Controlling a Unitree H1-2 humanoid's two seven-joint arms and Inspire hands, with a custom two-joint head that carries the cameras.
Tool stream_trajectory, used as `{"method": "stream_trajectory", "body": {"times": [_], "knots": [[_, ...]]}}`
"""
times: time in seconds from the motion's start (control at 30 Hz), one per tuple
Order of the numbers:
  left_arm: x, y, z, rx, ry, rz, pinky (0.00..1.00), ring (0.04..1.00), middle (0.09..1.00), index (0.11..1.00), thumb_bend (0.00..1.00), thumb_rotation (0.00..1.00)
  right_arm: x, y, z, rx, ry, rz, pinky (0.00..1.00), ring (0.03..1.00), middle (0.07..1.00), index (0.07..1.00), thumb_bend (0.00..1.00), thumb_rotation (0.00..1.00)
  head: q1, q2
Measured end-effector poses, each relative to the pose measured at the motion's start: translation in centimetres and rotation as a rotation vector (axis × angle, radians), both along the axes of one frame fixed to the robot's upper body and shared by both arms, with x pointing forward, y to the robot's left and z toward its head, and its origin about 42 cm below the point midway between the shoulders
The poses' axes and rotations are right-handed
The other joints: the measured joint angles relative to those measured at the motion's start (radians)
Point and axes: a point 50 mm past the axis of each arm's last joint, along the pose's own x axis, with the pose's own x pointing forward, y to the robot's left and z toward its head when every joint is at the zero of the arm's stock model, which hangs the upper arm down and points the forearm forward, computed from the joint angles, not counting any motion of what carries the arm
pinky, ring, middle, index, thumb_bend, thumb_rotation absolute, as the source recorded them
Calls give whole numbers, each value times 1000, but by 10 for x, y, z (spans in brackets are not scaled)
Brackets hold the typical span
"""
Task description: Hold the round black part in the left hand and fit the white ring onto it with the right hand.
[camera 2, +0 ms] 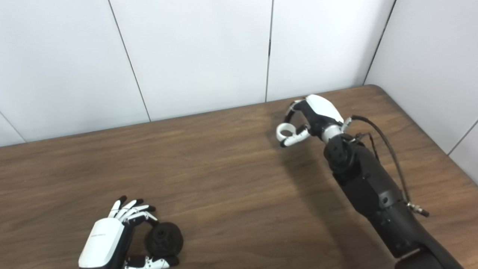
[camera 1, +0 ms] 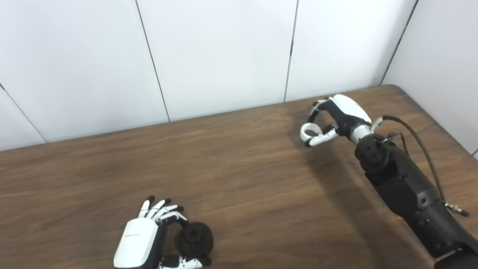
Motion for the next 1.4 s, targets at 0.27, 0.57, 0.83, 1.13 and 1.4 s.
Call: {"method": "stream_trajectory", "body": {"times": [0.27, 0.57, 0.83, 1.13, 1.4], "knots": [[-1, -9, 1, 0, 3, 12, 1000, 884, 771, 484, 524, 53, -38, 34, 13, -49, 71, 174, 1000, 934, 858, 485, 524, 137, 46, 14], [-1, -19, 4, 14, -1, 26, 1000, 891, 780, 484, 524, 54, -71, 79, 17, -53, 108, 364, 1000, 945, 860, 485, 523, 142, 109, 41], [-1, -31, 6, 29, 3, 30, 1000, 892, 783, 483, 525, 55, -91, 102, 5, -39, 133, 443, 1000, 953, 867, 484, 522, 144, 167, 64], [2, -43, 9, 43, 3, 30, 1000, 900, 788, 483, 525, 57, -102, 130, 1, -46, 106, 527, 1000, 958, 863, 483, 523, 144, 204, 78], [4, -50, 11, 51, 5, 29, 1000, 903, 787, 484, 525, 57, -104, 144, 1, -15, 92, 551, 1000, 980, 875, 484, 523, 142, 219, 81]]}}
